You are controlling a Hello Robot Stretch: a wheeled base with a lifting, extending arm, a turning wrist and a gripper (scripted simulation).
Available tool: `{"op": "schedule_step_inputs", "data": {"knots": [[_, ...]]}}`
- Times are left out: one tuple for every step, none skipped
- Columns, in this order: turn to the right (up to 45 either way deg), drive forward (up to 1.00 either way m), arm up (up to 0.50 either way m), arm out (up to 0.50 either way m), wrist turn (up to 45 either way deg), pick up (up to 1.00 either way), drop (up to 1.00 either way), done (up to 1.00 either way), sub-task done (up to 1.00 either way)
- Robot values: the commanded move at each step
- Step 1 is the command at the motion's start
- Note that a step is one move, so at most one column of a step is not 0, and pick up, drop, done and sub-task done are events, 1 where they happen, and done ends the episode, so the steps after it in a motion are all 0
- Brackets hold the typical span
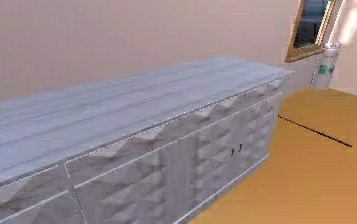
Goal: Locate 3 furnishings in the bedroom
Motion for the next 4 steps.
{"op": "schedule_step_inputs", "data": {"knots": [[45.0, 0.0, 0.0, 0.0, 0.0, 0.0, 0.0, 0.0, 0.0], [45.0, 0.0, 0.0, 0.0, 0.0, 0.0, 0.0, 0.0, 0.0], [12.0, 0.0, 0.0, 0.0, 0.0, 0.0, 0.0, 0.0, 0.0], [0.0, 0.75, 0.0, 0.0, 0.0, 0.0, 0.0, 0.0, 0.0]]}}
